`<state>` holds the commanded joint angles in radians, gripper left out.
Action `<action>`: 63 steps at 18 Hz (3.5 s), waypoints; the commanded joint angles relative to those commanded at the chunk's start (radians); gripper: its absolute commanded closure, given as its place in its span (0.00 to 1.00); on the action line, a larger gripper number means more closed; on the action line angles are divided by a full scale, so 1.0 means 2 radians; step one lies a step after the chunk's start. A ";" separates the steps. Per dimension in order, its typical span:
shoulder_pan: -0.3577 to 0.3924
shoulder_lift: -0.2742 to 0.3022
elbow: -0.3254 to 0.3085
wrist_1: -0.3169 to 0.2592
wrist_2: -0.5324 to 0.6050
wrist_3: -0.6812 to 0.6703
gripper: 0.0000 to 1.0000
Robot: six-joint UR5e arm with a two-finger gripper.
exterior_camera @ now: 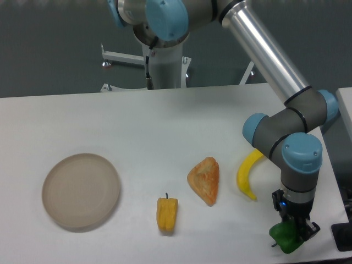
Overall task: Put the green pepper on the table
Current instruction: 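Lift the held green pepper with the gripper and carry it past the banana, then lower the green pepper onto the table beside the banana, then open the gripper to release the green pepper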
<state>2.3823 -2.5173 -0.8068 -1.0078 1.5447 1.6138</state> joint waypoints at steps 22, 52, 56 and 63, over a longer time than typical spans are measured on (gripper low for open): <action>0.012 0.301 -0.383 -0.092 -0.012 -0.048 0.68; 0.105 0.305 -0.482 -0.077 -0.119 0.148 0.66; 0.105 0.304 -0.477 -0.077 -0.120 0.146 0.30; 0.105 0.302 -0.453 -0.078 -0.115 0.140 0.00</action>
<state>2.5924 -1.9129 -1.7121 -1.1643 1.3146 1.8930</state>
